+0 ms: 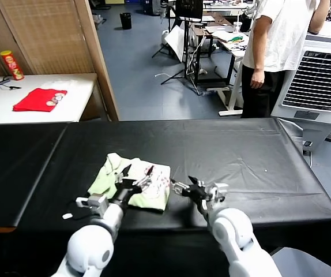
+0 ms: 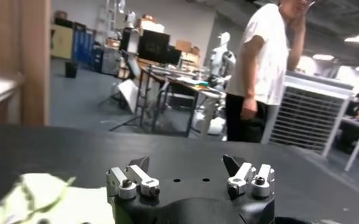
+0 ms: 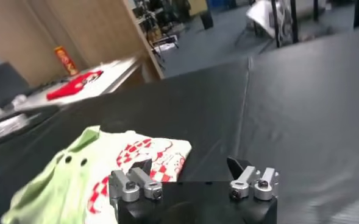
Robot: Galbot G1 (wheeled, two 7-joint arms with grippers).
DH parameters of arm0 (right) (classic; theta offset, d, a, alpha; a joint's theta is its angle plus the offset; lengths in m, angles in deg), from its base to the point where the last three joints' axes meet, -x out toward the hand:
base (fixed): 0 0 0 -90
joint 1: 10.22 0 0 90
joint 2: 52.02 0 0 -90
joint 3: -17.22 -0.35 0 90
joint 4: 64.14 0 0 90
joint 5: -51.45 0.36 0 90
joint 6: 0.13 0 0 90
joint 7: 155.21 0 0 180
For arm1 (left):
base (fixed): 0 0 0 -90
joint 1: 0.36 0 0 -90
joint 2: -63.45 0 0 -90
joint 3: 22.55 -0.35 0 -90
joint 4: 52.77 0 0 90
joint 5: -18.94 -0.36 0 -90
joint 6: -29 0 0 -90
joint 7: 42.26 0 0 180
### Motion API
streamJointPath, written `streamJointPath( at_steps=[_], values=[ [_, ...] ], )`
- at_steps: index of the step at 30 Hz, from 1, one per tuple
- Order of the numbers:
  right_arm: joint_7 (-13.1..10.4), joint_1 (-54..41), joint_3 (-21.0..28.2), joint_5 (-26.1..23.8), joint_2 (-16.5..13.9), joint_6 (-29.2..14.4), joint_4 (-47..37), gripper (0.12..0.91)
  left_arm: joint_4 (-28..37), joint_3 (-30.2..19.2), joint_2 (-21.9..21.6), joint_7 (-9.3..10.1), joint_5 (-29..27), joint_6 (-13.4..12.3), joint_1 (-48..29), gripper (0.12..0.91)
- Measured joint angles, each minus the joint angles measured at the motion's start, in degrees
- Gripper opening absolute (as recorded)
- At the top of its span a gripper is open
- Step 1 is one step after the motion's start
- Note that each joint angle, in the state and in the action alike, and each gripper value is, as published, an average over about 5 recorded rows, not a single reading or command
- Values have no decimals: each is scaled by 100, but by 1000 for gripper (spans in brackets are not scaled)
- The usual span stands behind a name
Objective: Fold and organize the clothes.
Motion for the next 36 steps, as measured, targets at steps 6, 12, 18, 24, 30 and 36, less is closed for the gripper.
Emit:
streamJointPath(
  at_steps=[6,12,18,24,30,36],
  values=[
    [-3,-407,82,362,296,-14,-688,760,-97,279,-128,17,-11,-155,350,798],
    [30,-649,144,469,446,-17,-1137,530,-196,451,-148,29,-51,-230,608,798],
    [493,-837,249,-96,369,-314,-1394,203,-215,462,-66,7,-197,-339,804,798],
    [1423,-1156,408,-1996,-70,-1257,-1636,122,-147,476,-48,23,-323,-466,909,798],
    [1878,-1100,404,-3499,-846,-2314,-1446,292,-4,525,-168,169,-431,-789,1003,798],
    [1556,-296,72,-4021,-1405,-2986,-714,608,143,621,-320,84,-476,-1196,1138,798]
  ],
)
